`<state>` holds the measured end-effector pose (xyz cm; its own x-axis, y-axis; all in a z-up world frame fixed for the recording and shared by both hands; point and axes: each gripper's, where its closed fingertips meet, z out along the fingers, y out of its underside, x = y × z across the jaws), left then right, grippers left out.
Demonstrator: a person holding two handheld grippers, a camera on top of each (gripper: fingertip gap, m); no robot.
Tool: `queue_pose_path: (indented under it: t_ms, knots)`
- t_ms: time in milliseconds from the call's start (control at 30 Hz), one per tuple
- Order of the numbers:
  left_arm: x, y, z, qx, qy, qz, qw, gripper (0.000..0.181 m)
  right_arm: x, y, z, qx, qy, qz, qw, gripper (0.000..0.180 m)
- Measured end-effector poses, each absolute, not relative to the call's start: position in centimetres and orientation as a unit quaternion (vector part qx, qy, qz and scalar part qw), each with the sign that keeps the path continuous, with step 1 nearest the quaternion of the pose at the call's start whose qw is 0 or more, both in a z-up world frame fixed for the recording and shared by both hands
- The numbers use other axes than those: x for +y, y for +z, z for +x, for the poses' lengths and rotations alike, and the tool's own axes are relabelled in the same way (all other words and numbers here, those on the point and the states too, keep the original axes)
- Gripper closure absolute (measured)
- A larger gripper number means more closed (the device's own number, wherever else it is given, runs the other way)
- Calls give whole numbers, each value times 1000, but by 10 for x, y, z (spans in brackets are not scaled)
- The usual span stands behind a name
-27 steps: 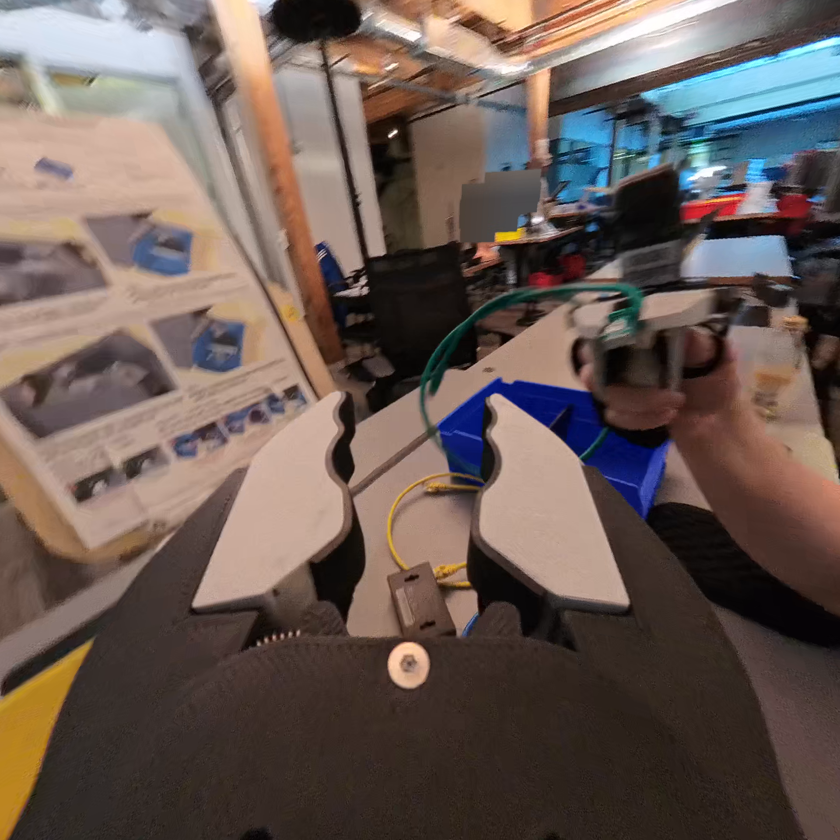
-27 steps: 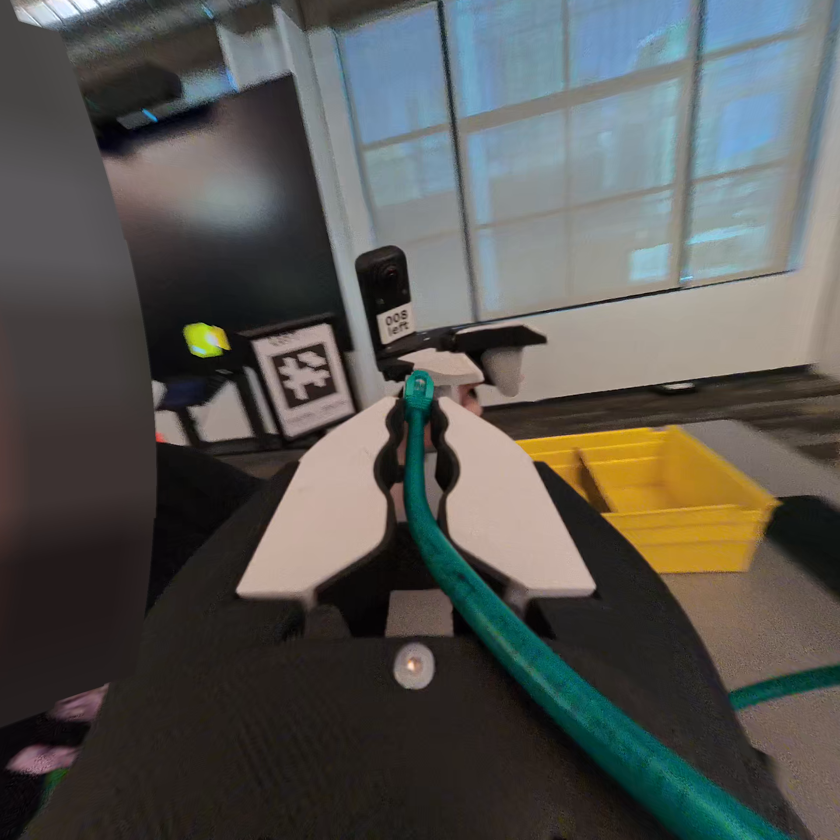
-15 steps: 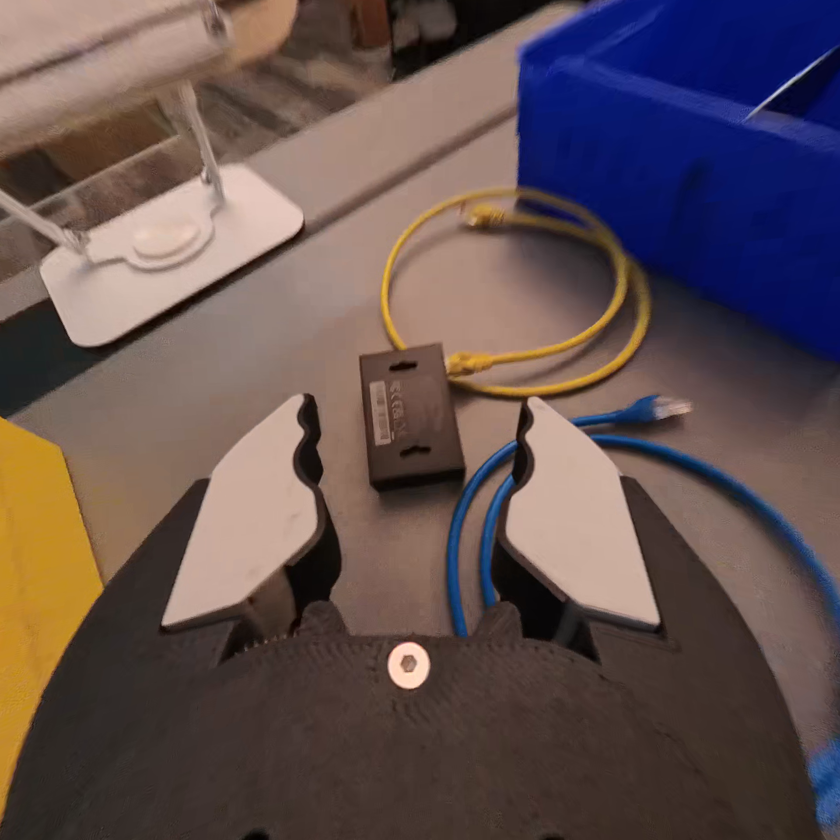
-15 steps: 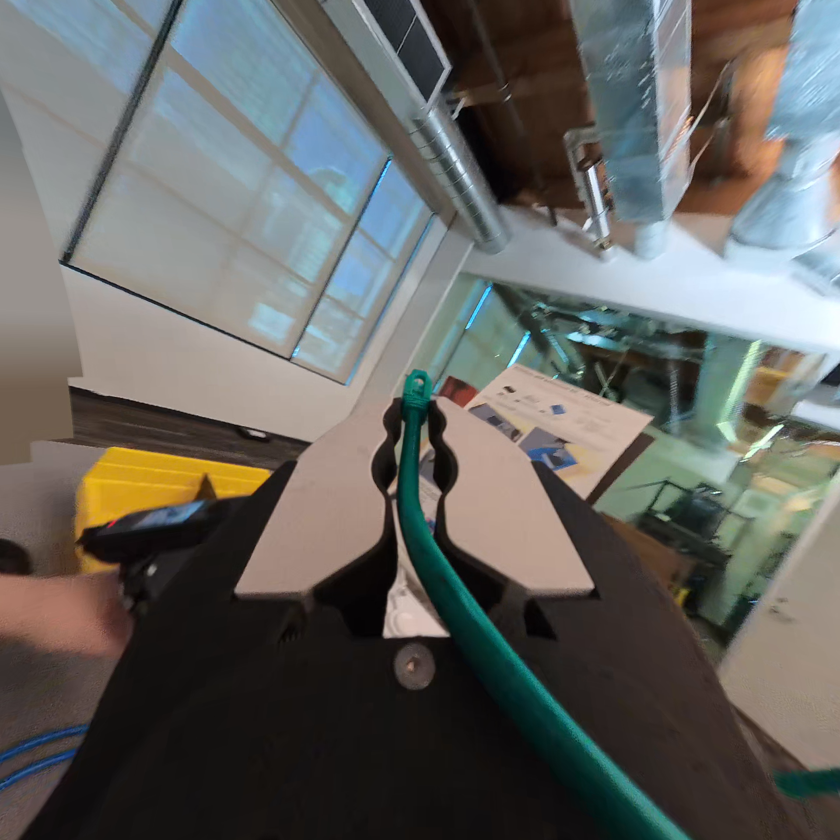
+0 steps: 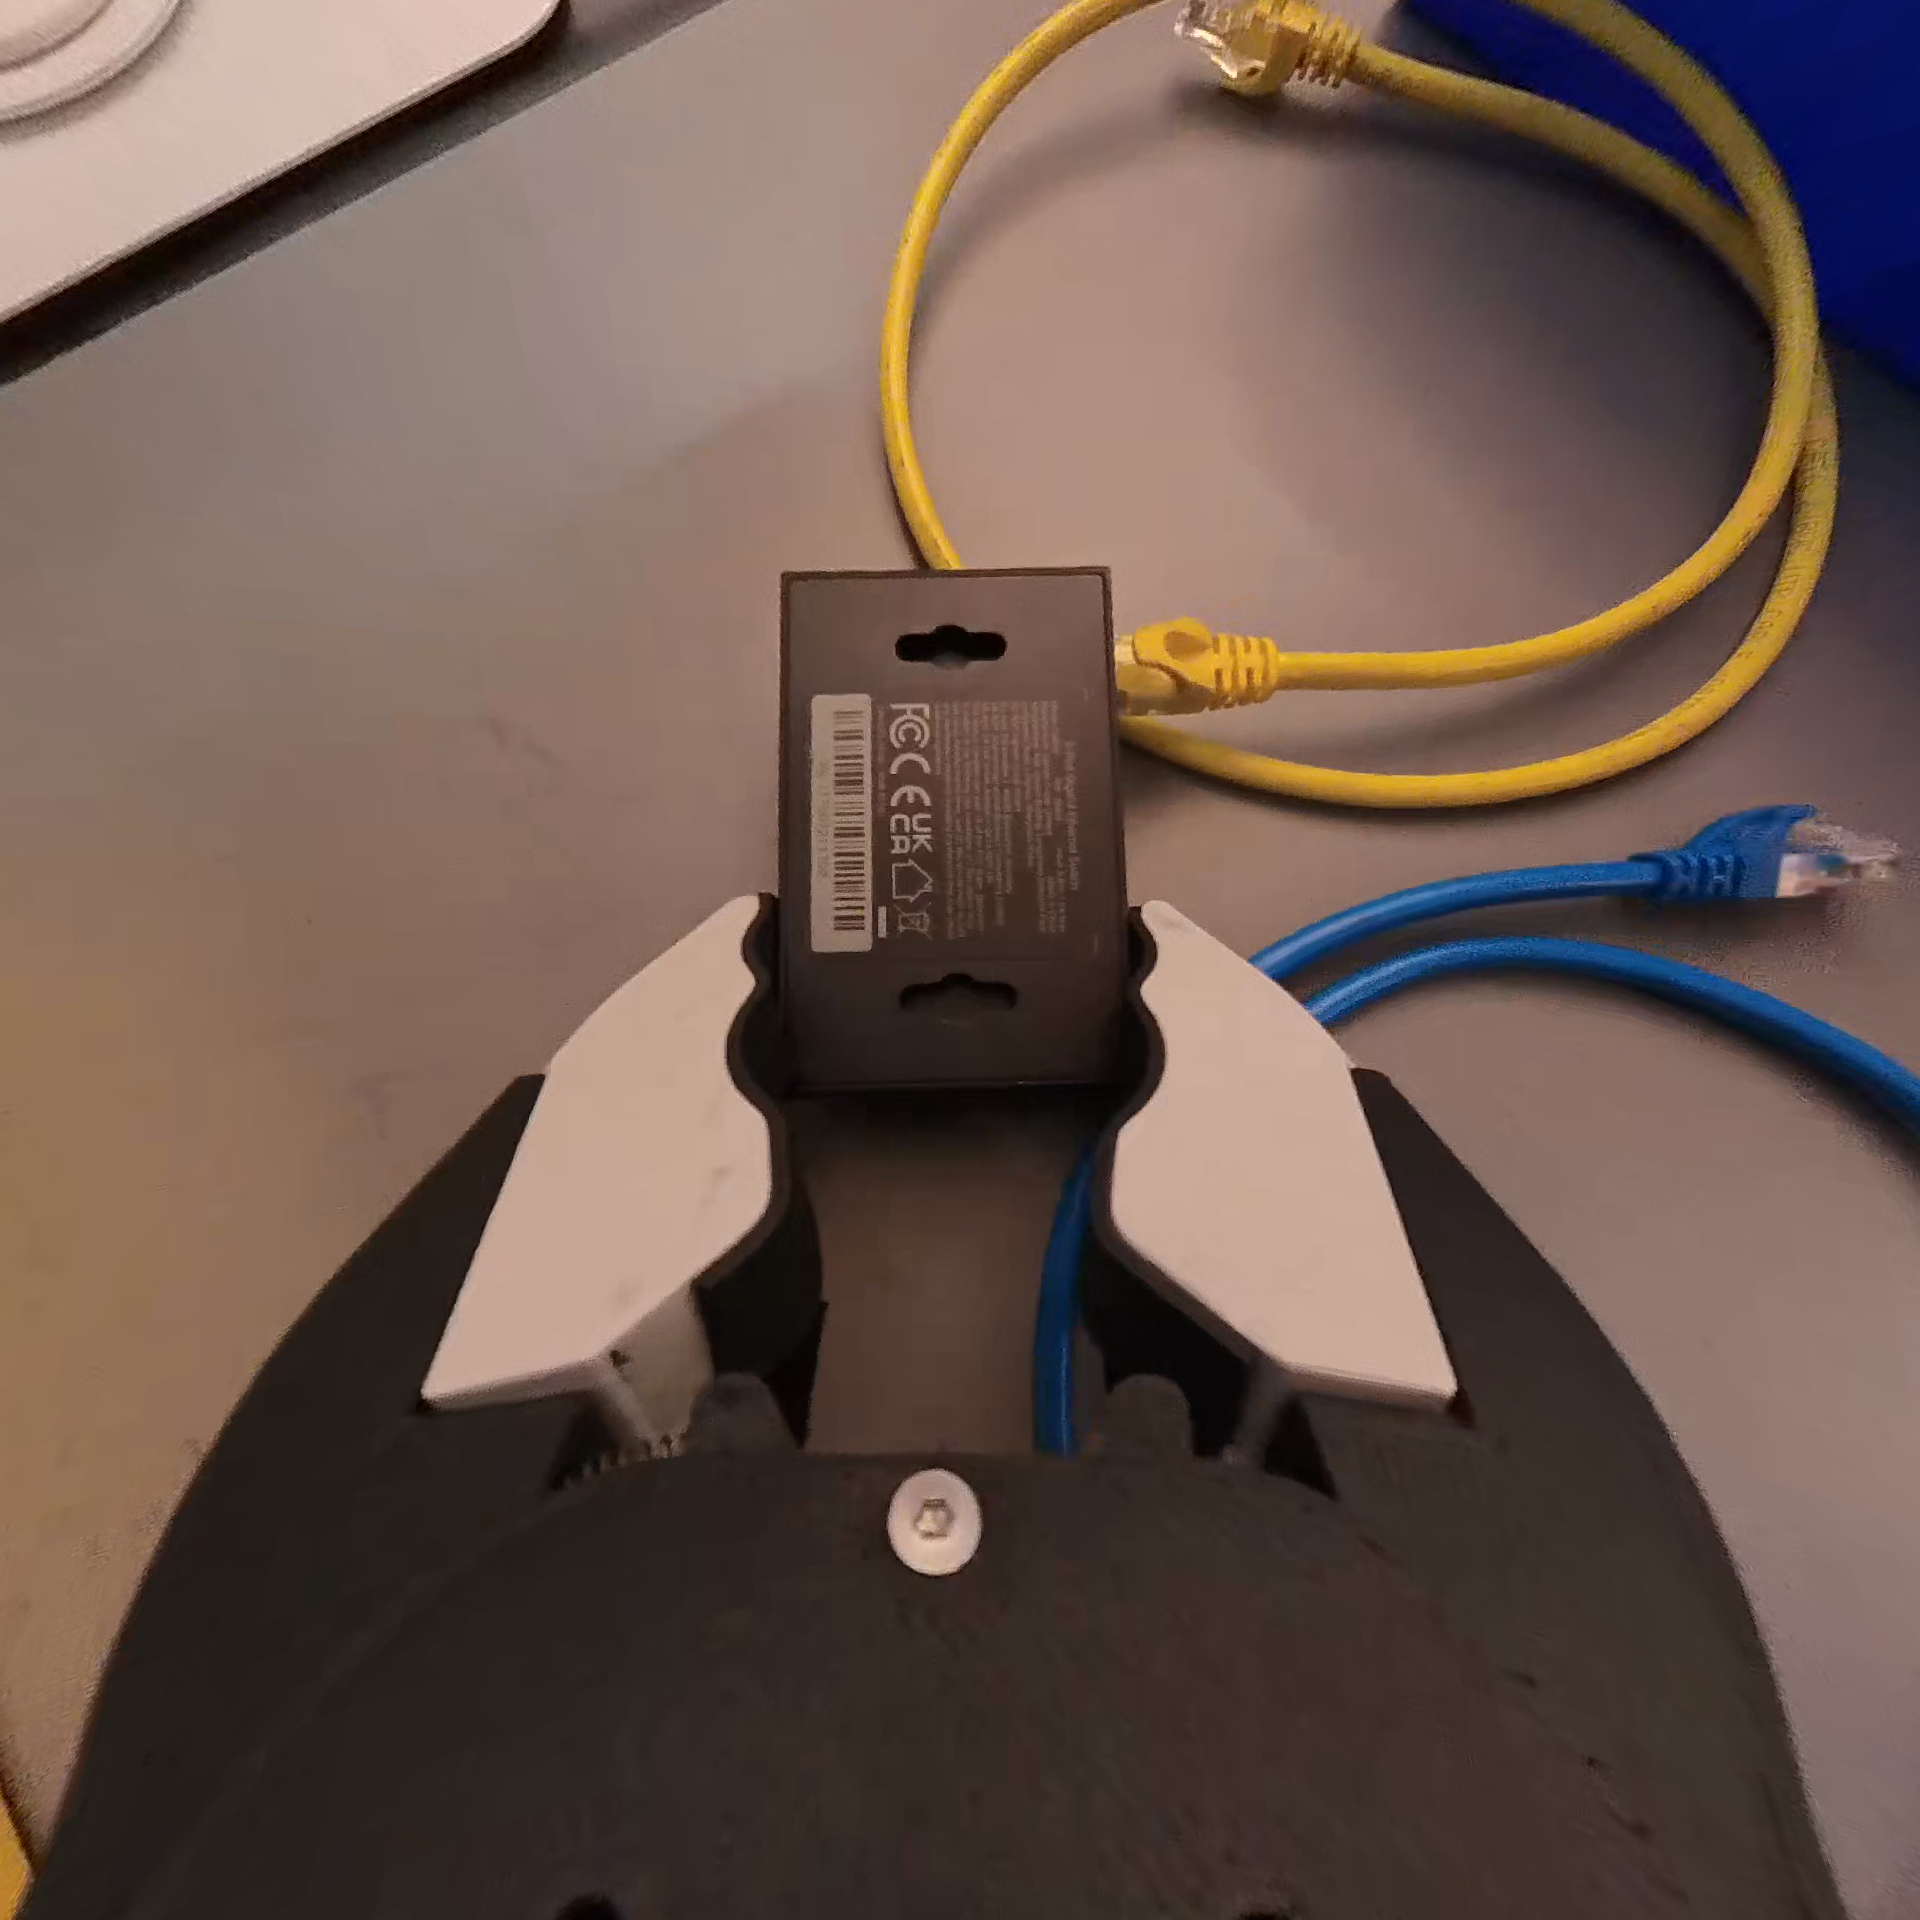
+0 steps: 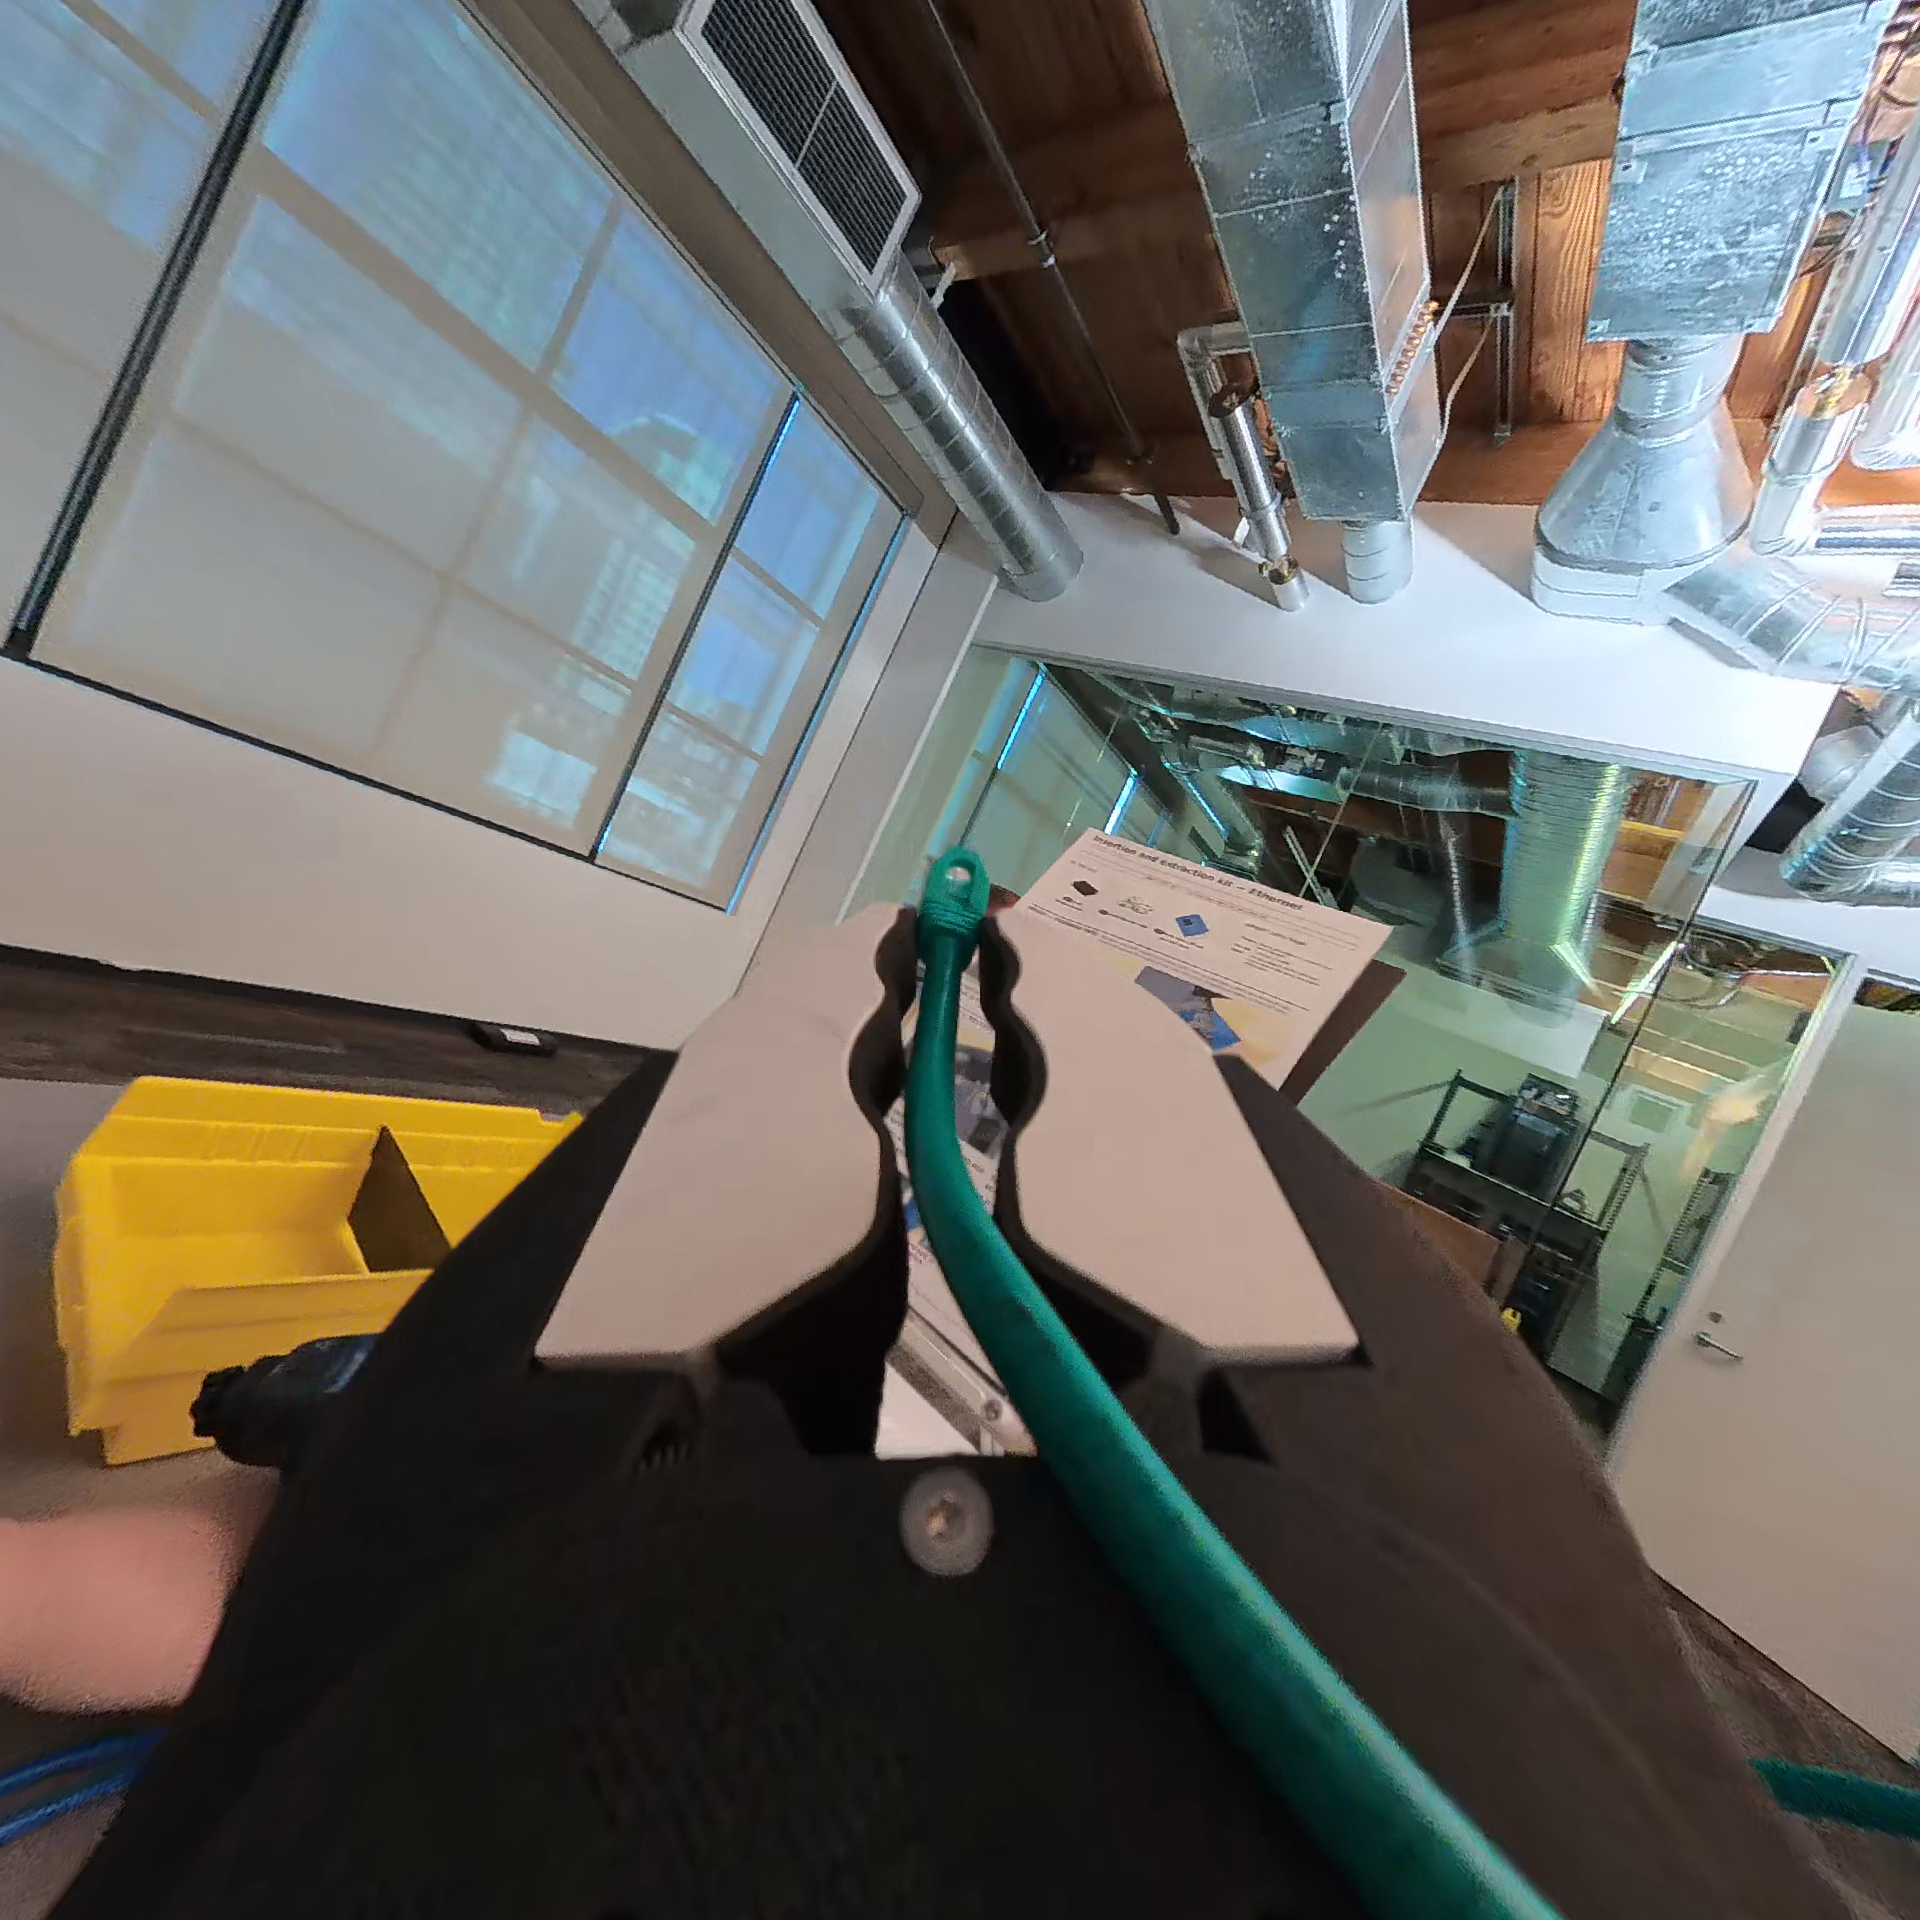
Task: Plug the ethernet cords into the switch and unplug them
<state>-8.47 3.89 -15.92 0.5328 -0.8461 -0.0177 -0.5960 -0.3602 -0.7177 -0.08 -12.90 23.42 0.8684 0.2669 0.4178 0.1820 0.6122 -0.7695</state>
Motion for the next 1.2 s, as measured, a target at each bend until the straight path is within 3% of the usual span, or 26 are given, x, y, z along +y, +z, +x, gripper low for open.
queue_pose_path:
  t_ms: [267,533,767,933,1200]
  knots:
    - [57,-118,-89,455,-145,-773,417,121,-109,221,-7,-267,-16,-463,845,168]
    - [67,6,-88,389,-241,-710,534,121,-81,195,-26,-301,-53,-486,819,167]
    - [60,98,-102,313,-413,-640,568,121,-73,168,-75,-350,-101,-433,824,168]
    - [37,127,-112,314,-508,-589,545,122,-59,146,-94,-368,-190,-416,810,168]
    - [5,138,-103,366,-526,-555,531,121,-54,144,-90,-359,-186,-428,808,168]
